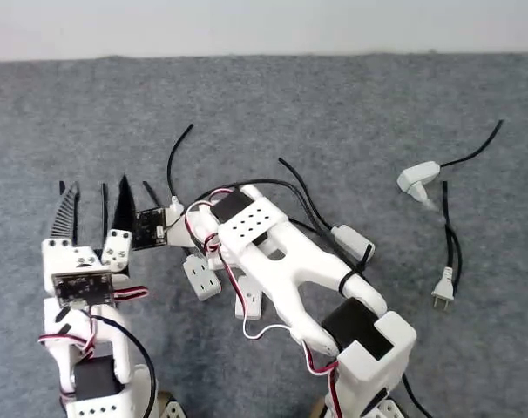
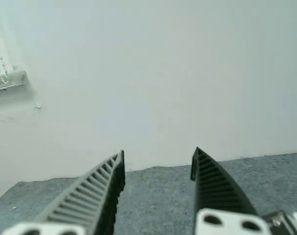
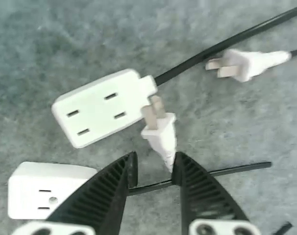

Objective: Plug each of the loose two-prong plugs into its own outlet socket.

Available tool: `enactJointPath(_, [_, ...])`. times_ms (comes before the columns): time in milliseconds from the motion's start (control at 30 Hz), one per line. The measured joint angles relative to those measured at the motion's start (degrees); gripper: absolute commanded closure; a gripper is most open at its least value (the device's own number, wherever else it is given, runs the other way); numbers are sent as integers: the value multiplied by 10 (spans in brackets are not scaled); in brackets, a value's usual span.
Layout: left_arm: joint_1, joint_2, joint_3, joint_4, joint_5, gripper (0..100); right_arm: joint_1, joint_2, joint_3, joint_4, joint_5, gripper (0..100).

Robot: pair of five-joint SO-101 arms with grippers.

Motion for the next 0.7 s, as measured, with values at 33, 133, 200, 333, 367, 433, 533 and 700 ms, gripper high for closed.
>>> enactJointPath(33, [-10, 0, -5, 0, 0, 776, 0, 4, -2, -1, 0, 818])
enactJointPath(133, [-27, 0, -18, 0, 3, 776, 0, 20, -5, -4, 0, 839])
enactJointPath(200, [-33, 0, -19, 0, 7, 776, 0, 33, -5, -4, 4, 847])
enactJointPath(333, [-33, 0, -19, 0, 9, 776, 0, 50, -5, -4, 5, 846])
enactJointPath(367, [-33, 0, -19, 0, 9, 776, 0, 54, -5, -4, 5, 847])
enactJointPath(433, [-33, 0, -19, 0, 9, 776, 0, 59, -5, -4, 7, 847])
enactJointPath(533, [-33, 0, -19, 0, 9, 776, 0, 64, -6, -4, 9, 847])
enactJointPath(700, [-33, 0, -19, 0, 9, 776, 0, 84, -6, -28, 9, 848])
